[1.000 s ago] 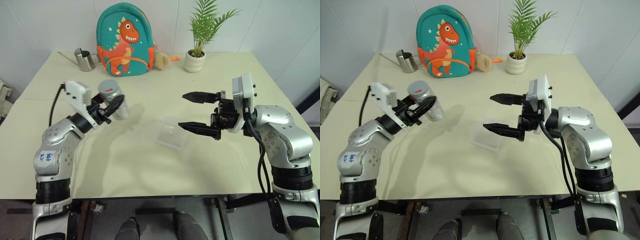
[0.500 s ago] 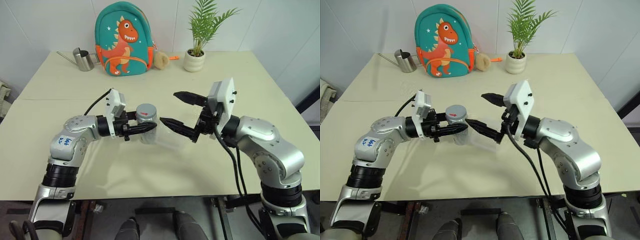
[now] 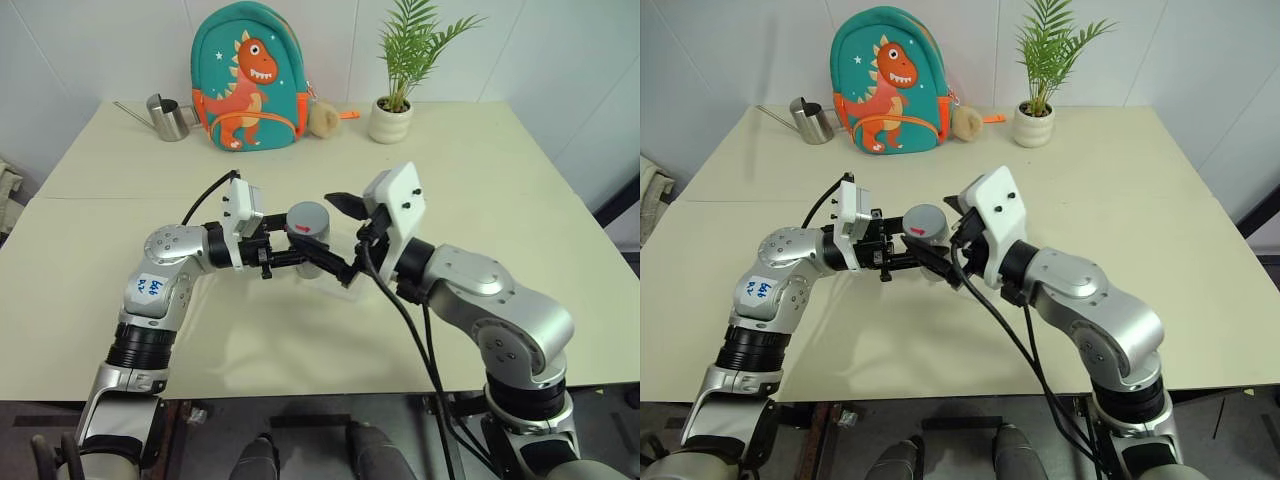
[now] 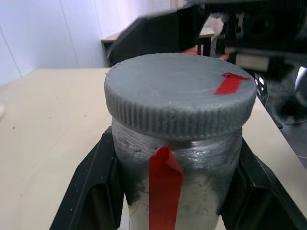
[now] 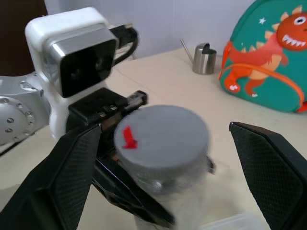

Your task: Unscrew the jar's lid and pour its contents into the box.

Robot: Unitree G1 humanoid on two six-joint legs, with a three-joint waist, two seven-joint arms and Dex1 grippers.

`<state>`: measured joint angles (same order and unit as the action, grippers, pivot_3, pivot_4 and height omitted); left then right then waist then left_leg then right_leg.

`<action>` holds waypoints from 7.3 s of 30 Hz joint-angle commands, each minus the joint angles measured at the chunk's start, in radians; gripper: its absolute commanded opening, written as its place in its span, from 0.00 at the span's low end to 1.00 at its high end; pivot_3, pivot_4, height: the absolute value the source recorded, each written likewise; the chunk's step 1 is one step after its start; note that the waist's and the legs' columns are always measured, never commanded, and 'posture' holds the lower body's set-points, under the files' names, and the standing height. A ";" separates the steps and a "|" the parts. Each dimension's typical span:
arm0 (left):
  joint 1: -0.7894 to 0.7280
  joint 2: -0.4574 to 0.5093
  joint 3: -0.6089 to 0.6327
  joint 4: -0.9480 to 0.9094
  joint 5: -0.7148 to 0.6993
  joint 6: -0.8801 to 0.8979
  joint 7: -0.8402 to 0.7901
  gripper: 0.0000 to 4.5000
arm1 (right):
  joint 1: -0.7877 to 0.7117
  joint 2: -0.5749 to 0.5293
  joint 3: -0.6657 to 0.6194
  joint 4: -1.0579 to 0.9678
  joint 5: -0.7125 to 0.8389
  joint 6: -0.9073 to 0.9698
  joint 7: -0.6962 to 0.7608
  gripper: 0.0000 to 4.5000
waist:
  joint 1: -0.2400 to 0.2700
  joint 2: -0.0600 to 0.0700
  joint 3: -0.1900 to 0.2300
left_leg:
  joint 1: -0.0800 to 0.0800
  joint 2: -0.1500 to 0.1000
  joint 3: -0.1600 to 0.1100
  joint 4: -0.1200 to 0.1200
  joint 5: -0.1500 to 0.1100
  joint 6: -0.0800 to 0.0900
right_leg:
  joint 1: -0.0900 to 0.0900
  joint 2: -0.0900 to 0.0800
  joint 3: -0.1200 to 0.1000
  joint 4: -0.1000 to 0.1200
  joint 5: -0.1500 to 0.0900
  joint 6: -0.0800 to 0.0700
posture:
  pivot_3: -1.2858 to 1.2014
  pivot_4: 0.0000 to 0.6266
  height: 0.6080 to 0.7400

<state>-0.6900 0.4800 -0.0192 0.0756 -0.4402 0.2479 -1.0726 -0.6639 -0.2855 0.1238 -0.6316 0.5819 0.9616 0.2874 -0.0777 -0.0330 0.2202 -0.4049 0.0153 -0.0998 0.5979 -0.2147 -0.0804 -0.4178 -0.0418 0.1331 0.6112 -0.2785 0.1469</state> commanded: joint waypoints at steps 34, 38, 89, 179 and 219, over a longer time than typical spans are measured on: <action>-0.027 0.032 0.022 -0.020 -0.074 0.041 -0.124 0.45 | -0.097 -0.084 -0.022 0.004 0.187 -0.073 0.386 0.56 | -0.002 0.000 0.000 | 0.000 0.000 0.000 -0.001 0.000 0.000 | 0.000 0.000 -0.001 0.001 0.000 0.000 | 0.52 0.24 1.00; -0.043 0.040 0.022 0.000 -0.085 0.027 -0.195 0.45 | -0.136 -0.096 -0.039 0.054 0.235 -0.093 0.505 0.56 | -0.004 0.000 0.000 | 0.000 0.000 0.000 -0.001 0.000 0.000 | 0.000 0.000 -0.001 0.001 0.000 0.000 | 0.52 0.24 1.00; -0.086 0.075 0.011 -0.025 -0.109 0.080 -0.278 0.45 | -0.245 -0.107 0.057 0.255 0.018 -0.201 0.554 1.00 | -0.005 0.000 0.000 | -0.001 0.000 -0.001 -0.001 0.000 0.000 | -0.007 0.000 -0.001 0.013 -0.004 -0.003 | 0.52 0.24 1.00; -0.138 0.082 -0.003 0.052 -0.114 0.113 -0.352 0.45 | -0.288 -0.056 0.038 0.315 0.061 -0.130 0.454 1.00 | -0.006 0.000 0.000 | -0.002 0.000 -0.001 0.000 0.000 0.000 | -0.009 0.001 -0.001 0.017 -0.005 -0.003 | 0.52 0.24 1.00; -0.136 0.069 -0.009 0.060 -0.109 0.080 -0.342 0.45 | -0.210 -0.230 -0.059 0.200 0.096 -0.057 0.441 1.00 | -0.004 0.000 0.000 | -0.002 0.000 -0.001 0.000 0.000 0.000 | -0.009 0.000 -0.001 0.017 -0.005 -0.003 | 0.52 0.24 1.00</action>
<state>-0.8129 0.5501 -0.0385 0.1647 -0.5403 0.3464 -1.3979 -0.8803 -0.4986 0.1063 -0.4005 0.6723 0.8991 0.7459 -0.0820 -0.0329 0.2203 -0.4065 0.0152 -0.1005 0.5977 -0.2144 -0.0802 -0.4271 -0.0413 0.1322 0.6279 -0.2835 0.1441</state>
